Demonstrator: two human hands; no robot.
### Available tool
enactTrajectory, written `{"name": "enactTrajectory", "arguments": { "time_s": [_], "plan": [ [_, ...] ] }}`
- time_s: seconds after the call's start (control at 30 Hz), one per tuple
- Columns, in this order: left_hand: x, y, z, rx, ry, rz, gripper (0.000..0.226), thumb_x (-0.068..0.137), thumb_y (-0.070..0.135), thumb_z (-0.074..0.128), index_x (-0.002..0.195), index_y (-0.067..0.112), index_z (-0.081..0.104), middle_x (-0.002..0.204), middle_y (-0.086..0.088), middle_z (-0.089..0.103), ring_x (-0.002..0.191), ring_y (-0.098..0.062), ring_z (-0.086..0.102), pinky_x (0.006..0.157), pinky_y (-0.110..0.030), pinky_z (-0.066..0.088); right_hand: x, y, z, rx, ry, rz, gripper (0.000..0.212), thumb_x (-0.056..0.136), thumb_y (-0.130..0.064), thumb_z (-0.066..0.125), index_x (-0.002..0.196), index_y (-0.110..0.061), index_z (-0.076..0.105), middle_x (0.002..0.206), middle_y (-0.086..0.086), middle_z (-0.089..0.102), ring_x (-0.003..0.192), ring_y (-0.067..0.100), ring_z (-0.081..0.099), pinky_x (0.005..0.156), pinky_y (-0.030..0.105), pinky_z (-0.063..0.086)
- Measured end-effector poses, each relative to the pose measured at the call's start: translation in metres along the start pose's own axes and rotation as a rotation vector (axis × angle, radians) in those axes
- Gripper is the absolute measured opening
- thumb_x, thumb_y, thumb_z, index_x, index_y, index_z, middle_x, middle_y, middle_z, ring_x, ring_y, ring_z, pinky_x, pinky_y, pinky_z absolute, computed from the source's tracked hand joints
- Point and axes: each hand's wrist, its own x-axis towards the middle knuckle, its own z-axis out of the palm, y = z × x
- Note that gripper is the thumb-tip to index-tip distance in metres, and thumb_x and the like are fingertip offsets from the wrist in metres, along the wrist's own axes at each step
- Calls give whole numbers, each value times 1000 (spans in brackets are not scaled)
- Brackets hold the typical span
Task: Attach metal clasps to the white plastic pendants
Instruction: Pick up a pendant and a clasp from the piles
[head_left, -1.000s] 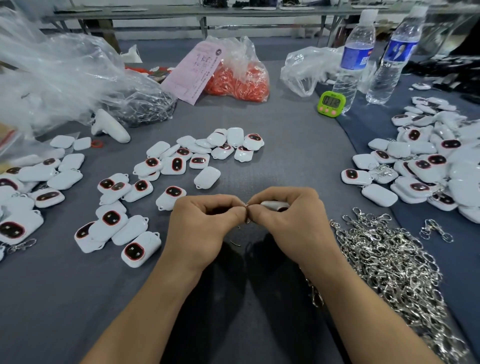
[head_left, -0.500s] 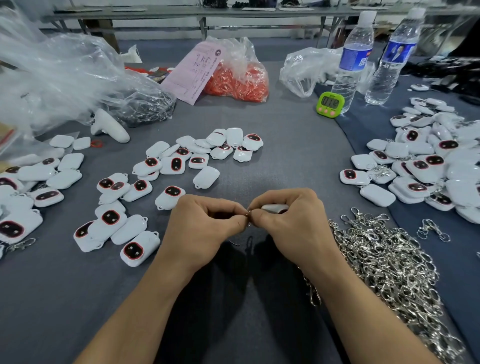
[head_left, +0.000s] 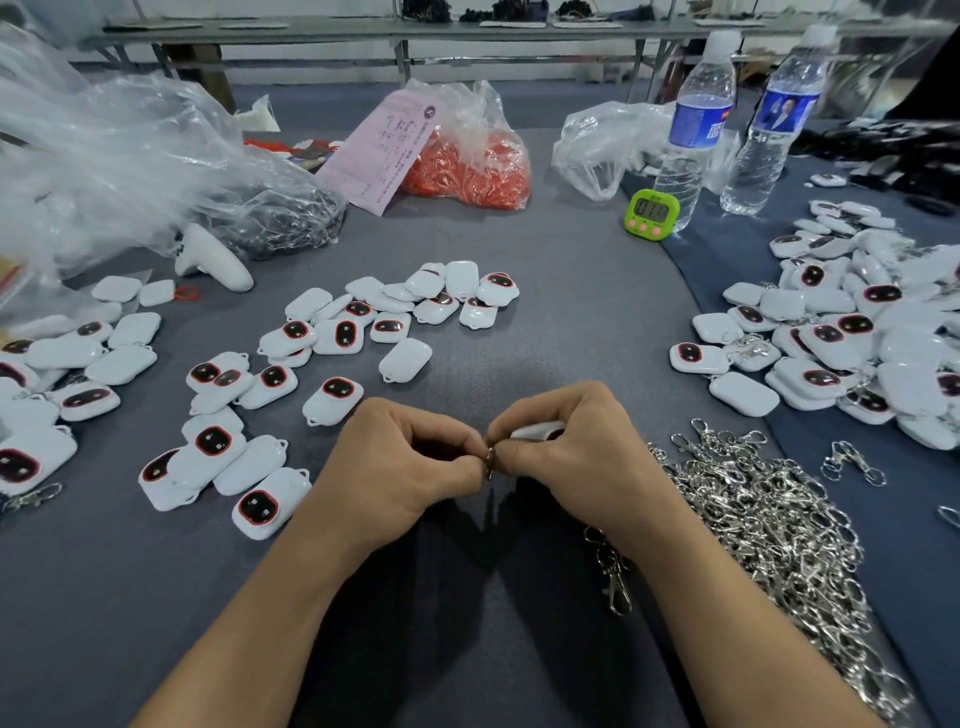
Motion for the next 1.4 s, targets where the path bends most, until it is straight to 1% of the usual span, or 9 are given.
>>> {"name": "enactTrajectory", "arguments": {
  "time_s": [0.07, 0.33, 0.53, 0.7, 0.8, 0.93, 1.1, 1.23, 1.4],
  "plan": [
    [0, 0, 3, -45, 64, 23, 25, 74, -4, 74, 69, 20, 79, 63, -7, 72, 56, -11, 61, 56, -22, 50, 1, 1, 1, 76, 6, -8, 9, 70, -19, 73, 72, -25, 79, 65, 7, 68, 63, 14, 55, 60, 34, 45],
    [-1, 1, 13, -171, 186, 57, 13, 63, 14, 74, 69, 24, 79, 67, -2, 75, 58, -9, 67, 55, -16, 51, 2, 3, -3, 271, -19, 7, 4, 71, -13, 76, 70, -16, 78, 58, -2, 63, 55, 7, 51, 51, 16, 41],
    [0, 1, 11, -110, 157, 58, 31, 70, -8, 76, 65, 23, 79, 61, -1, 72, 52, -5, 62, 52, -14, 47, 2, 6, -3, 195, -45, 23, 10, 80, -8, 77, 72, -14, 77, 57, -3, 61, 57, 6, 51, 51, 17, 40],
    [-1, 4, 10, -136, 226, 30, 14, 60, 14, 71, 66, 23, 79, 61, 0, 72, 53, -5, 61, 55, -15, 49, 1, 4, 2, 229, -10, 29, 6, 73, -23, 78, 79, -23, 80, 61, -6, 66, 57, 5, 55, 52, 18, 43],
    [2, -1, 4, 1, 440, 0, 15, 65, 19, 79, 67, 33, 79, 60, 10, 71, 54, -4, 64, 61, -23, 53, 2, 4, 2, 329, 24, 131, 34, 67, -28, 79, 101, -28, 78, 78, 4, 73, 60, 10, 57, 57, 24, 47],
    [-4, -6, -2, 463, 718, 145, 11, 73, 21, 79, 73, 32, 77, 62, 16, 69, 59, -6, 65, 61, -27, 52, 6, 7, -5, 504, 70, 206, 58, 67, -3, 66, 119, -26, 60, 100, 13, 76, 77, 23, 67, 77, 36, 53],
    [-7, -8, 26, 845, 520, 147, 4, 74, 31, 76, 75, 28, 74, 69, 7, 64, 71, -18, 60, 57, -27, 32, 5, 6, -1, 439, 152, 162, 40, 88, 4, 69, 113, -19, 48, 86, 17, 73, 59, 25, 68, 56, 34, 54],
    [-2, -12, 25, 806, 396, 131, 7, 79, 36, 73, 79, 29, 74, 73, 9, 64, 74, -14, 57, 60, -29, 30, 3, 7, 1, 95, 213, 80, 28, 83, -16, 78, 93, -33, 58, 72, 7, 74, 53, 21, 65, 54, 38, 54],
    [1, -14, 19, 777, 308, 201, 8, 81, 35, 72, 81, 28, 75, 75, 7, 63, 76, -15, 57, 63, -31, 38, 1, 5, 5, -14, 175, 24, 18, 82, -18, 78, 89, -34, 73, 71, -6, 75, 55, 6, 60, 61, 31, 57]
  ]
}}
